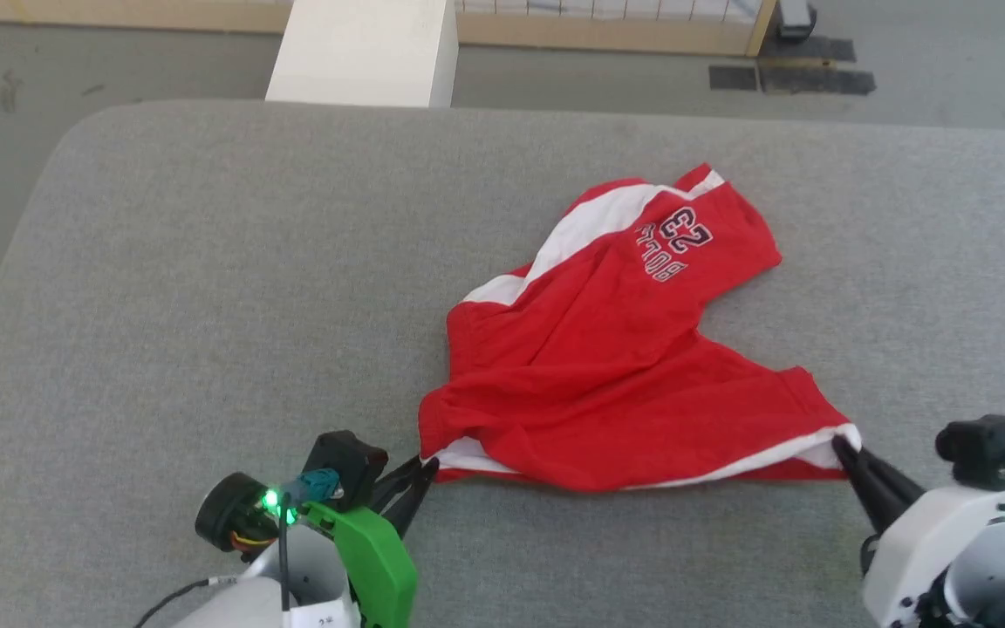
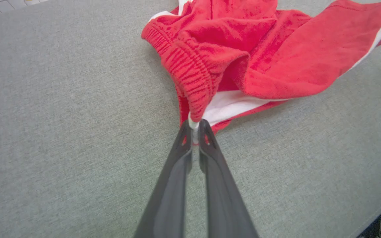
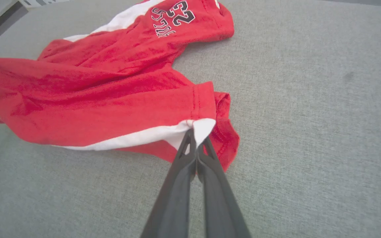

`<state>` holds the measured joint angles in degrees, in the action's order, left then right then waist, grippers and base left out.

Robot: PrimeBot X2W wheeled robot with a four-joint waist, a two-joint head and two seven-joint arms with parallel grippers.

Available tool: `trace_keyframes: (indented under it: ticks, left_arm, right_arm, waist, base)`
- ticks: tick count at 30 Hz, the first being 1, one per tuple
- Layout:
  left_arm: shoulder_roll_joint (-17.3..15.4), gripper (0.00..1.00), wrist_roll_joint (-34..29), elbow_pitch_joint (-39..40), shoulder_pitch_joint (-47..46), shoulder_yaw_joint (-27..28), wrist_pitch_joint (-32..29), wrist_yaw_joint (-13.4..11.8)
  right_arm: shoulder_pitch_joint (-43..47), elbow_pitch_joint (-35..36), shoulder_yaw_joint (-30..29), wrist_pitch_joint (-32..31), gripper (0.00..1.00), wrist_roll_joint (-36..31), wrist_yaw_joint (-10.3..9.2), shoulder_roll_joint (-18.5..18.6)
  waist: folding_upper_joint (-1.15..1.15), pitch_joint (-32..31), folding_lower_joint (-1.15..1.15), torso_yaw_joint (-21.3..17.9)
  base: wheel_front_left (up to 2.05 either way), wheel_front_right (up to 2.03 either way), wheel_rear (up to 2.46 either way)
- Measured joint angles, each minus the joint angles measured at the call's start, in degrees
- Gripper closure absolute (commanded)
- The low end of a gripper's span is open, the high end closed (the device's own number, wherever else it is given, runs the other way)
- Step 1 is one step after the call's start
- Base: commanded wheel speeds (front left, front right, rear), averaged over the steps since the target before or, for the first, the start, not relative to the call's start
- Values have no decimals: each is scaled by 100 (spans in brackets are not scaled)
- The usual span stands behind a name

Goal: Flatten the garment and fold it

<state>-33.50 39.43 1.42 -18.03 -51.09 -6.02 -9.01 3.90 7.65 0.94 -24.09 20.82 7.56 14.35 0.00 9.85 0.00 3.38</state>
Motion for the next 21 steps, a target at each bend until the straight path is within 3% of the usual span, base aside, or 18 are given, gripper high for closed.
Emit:
trace_keyframes:
  ticks: [14,21]
  left_arm:
    - [-818,100,-149,1350,-810,207,-528,439]
    - [-882,100,-79,1755,-1390,579,-676,497]
  right_arm:
    - [-674,461,-576,369,100,927,0,516]
    - [-1181,670,-659,387,100,1160,0,881]
  waist:
    - [0,-394,0,-94]
    - [0,-477,0,-81]
  base:
    - [0,0,0]
    - [0,0,0]
